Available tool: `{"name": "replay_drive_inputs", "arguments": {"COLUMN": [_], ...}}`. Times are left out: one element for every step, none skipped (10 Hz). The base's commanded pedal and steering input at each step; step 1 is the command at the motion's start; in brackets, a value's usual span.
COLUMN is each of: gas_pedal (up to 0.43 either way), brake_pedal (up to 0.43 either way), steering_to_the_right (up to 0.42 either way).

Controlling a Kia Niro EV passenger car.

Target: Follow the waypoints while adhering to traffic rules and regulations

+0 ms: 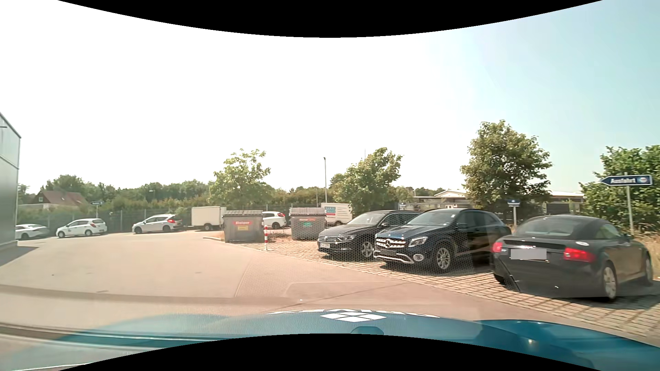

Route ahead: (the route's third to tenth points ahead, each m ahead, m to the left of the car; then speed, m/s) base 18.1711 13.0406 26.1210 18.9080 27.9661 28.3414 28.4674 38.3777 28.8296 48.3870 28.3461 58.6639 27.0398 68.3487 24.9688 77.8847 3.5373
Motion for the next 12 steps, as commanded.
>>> {"name": "replay_drive_inputs", "arguments": {"gas_pedal": [0.118,0.11,0.11,0.11,0.11,0.11,0.11,0.11,0.11,0.11,0.11,0.11], "brake_pedal": [0.0,0.0,0.0,0.0,0.0,0.0,0.0,0.0,0.0,0.0,0.0,0.0], "steering_to_the_right": [-0.396,-0.396,-0.395,-0.391,-0.387,-0.387,-0.387,-0.386,-0.382,-0.377,-0.37,-0.357]}}
